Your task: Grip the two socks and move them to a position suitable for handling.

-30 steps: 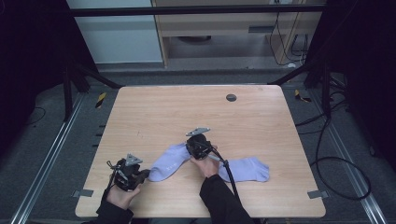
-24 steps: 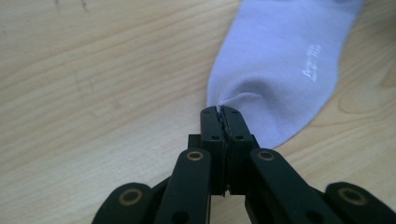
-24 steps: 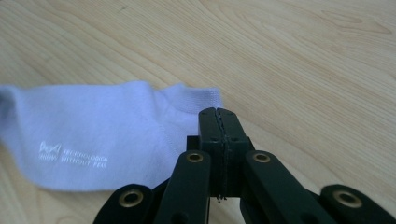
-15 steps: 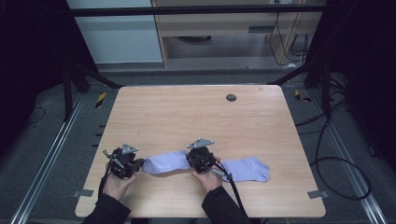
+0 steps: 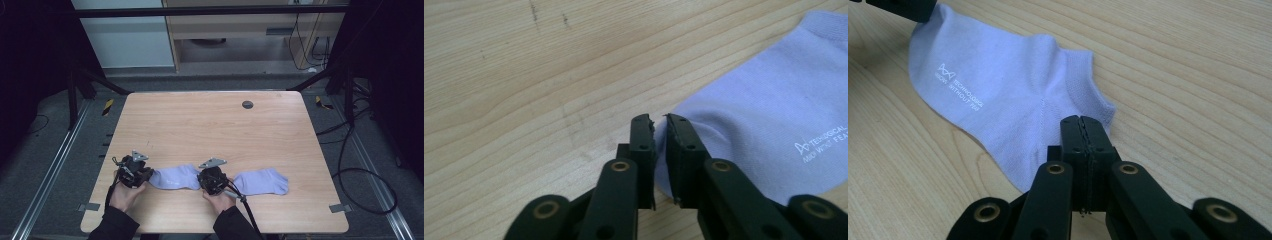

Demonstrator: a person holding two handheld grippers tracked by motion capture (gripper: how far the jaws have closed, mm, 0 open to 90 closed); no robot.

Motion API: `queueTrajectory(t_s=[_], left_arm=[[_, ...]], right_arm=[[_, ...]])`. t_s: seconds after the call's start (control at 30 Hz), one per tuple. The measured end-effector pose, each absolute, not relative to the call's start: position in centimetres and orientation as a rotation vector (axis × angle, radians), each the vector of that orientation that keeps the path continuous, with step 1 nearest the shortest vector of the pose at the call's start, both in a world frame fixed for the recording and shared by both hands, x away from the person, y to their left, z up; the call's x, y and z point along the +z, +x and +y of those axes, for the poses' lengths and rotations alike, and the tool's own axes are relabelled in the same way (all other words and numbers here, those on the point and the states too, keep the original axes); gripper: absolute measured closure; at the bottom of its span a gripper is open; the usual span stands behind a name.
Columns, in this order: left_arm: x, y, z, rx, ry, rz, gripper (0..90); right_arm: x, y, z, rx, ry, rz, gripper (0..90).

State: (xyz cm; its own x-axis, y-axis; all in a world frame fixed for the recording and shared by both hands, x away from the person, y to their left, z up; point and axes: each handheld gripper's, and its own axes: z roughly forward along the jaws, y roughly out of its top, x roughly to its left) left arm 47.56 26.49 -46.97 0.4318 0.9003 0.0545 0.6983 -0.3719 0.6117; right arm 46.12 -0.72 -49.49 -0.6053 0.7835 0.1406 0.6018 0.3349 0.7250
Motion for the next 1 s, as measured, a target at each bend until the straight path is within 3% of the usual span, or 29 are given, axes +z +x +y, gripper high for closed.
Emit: queueTrajectory(t_s=[0.1,0.43,0.77,1.0], left_arm=[[-46.3,47.3,26.9,0.537,2.136,1.347,75.7],[-43.8,45.9,26.1,0.546,2.009,1.276,63.6],[-43.2,45.1,21.7,0.508,2.03,1.138,52.4],[-43.5,45.1,17.7,0.488,2.068,1.062,47.8]], right_arm=[[-49.1,46.0,-1.3,1.176,1.256,2.34,87.5],[-46.1,46.3,-5.2,1.254,1.271,2.214,67.4],[-44.6,46.2,-11.6,1.224,1.293,2.147,46.7],[-44.8,45.2,-17.0,1.166,1.335,2.072,39.1]])
